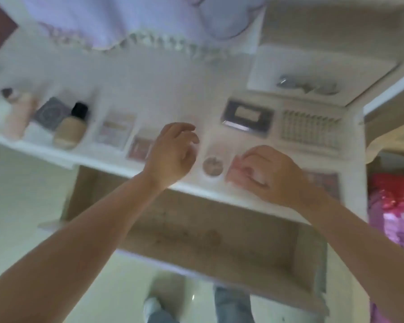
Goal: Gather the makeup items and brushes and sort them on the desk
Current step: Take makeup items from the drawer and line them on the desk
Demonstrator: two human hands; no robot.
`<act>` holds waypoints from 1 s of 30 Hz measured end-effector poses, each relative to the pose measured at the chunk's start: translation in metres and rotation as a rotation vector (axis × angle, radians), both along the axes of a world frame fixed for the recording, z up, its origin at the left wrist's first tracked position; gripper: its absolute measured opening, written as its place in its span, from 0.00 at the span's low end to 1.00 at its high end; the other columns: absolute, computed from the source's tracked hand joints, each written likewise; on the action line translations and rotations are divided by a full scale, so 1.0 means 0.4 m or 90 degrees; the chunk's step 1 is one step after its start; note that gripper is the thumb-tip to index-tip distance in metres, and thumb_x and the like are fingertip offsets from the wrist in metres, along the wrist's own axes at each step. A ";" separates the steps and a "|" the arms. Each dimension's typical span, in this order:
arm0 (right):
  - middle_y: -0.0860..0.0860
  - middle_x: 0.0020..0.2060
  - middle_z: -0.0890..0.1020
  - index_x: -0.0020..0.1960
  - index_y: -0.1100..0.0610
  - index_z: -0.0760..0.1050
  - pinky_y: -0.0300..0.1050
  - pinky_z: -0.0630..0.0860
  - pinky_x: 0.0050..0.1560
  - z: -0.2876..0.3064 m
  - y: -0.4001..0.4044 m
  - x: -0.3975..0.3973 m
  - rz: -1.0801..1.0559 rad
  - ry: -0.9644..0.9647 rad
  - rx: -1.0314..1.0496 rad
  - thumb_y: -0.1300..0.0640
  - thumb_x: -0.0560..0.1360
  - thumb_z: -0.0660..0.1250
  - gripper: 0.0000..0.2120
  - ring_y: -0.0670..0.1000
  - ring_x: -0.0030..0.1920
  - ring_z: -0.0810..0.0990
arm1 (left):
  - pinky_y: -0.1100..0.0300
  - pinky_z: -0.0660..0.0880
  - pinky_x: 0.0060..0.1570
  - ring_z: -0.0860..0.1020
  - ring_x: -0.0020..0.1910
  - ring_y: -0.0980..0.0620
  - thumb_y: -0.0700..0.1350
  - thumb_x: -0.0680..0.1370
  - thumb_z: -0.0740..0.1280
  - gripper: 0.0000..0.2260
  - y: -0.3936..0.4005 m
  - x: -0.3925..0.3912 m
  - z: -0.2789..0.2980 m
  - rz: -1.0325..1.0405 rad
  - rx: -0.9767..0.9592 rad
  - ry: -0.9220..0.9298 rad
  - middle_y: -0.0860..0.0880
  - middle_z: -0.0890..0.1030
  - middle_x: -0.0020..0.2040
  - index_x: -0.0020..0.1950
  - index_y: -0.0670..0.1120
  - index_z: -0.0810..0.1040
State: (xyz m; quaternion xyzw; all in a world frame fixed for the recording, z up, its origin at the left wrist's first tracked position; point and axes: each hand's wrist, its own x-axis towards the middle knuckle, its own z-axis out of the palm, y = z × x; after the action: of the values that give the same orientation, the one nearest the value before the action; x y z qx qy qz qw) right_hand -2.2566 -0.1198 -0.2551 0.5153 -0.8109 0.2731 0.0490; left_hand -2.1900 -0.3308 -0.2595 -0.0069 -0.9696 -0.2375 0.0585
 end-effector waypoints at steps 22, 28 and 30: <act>0.63 0.70 0.57 0.73 0.58 0.52 0.54 0.54 0.71 -0.366 -0.673 0.325 -0.452 -0.186 0.378 0.48 0.75 0.60 0.32 0.61 0.71 0.56 | 0.54 0.44 0.73 0.47 0.76 0.47 0.47 0.80 0.49 0.26 -0.433 0.618 -0.255 0.242 -0.163 -0.279 0.42 0.50 0.77 0.75 0.39 0.49; 0.63 0.67 0.61 0.67 0.57 0.62 0.52 0.60 0.66 -0.359 -0.648 0.426 -0.373 -0.147 0.432 0.49 0.71 0.67 0.29 0.62 0.68 0.59 | 0.54 0.44 0.73 0.48 0.76 0.48 0.47 0.80 0.50 0.25 -0.426 0.622 -0.251 0.233 -0.138 -0.284 0.43 0.53 0.76 0.75 0.39 0.51; 0.62 0.66 0.61 0.69 0.54 0.61 0.53 0.59 0.66 -0.355 -0.637 0.459 -0.309 -0.135 0.490 0.46 0.69 0.69 0.33 0.62 0.68 0.59 | 0.54 0.44 0.73 0.48 0.76 0.48 0.47 0.80 0.50 0.25 -0.428 0.623 -0.247 0.227 -0.133 -0.293 0.43 0.53 0.76 0.75 0.40 0.52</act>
State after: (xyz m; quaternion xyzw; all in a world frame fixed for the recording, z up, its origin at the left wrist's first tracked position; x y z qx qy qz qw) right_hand -2.0730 -0.3745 -0.3972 0.2608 -0.9508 -0.0156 -0.1666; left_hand -1.9409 -0.5020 -0.3584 0.2114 -0.9625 -0.1176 -0.1228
